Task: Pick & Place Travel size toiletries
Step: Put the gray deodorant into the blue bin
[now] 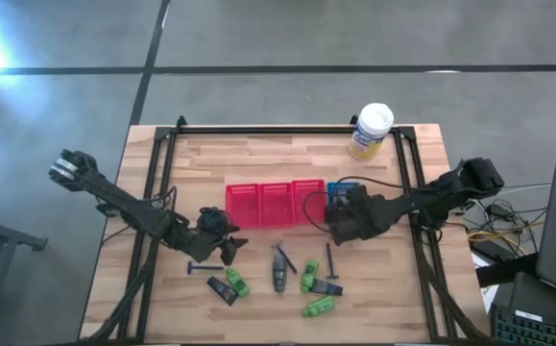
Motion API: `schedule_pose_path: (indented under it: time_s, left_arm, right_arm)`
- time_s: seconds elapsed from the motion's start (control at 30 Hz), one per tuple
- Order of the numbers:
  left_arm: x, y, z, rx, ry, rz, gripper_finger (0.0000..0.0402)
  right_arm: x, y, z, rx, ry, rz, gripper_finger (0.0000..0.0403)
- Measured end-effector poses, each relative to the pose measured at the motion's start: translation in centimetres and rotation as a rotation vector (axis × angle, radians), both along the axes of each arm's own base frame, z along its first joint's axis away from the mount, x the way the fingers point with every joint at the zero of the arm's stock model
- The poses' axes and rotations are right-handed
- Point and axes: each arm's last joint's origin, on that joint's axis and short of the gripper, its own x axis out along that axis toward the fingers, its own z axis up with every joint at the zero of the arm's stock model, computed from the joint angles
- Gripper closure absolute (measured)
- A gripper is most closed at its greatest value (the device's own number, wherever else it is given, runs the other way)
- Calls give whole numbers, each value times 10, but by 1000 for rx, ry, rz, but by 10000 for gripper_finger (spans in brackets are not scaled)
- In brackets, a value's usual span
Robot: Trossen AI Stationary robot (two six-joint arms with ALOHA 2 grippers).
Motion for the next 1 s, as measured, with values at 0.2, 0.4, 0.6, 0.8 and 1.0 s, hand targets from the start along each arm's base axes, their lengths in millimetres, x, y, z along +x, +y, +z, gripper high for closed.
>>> schedule_pose_path:
  time_s: [0.2,0.4,0.6,0.8,1.0]
  left_arm:
    - [0,0,0,8,0,4,142]
    - [0,1,-1,21,7,3,142]
    - [1,4,-1,34,9,8,142]
    - [1,5,-1,36,9,9,142]
    - [1,5,-1,31,8,12,142]
  right_arm:
    - [-1,2,1,53,7,12,116]
    - [1,6,18,61,-34,59,73]
    - [9,11,46,56,-61,170,40]
    - [20,15,74,68,-61,304,35]
    - [32,22,91,134,-82,485,35]
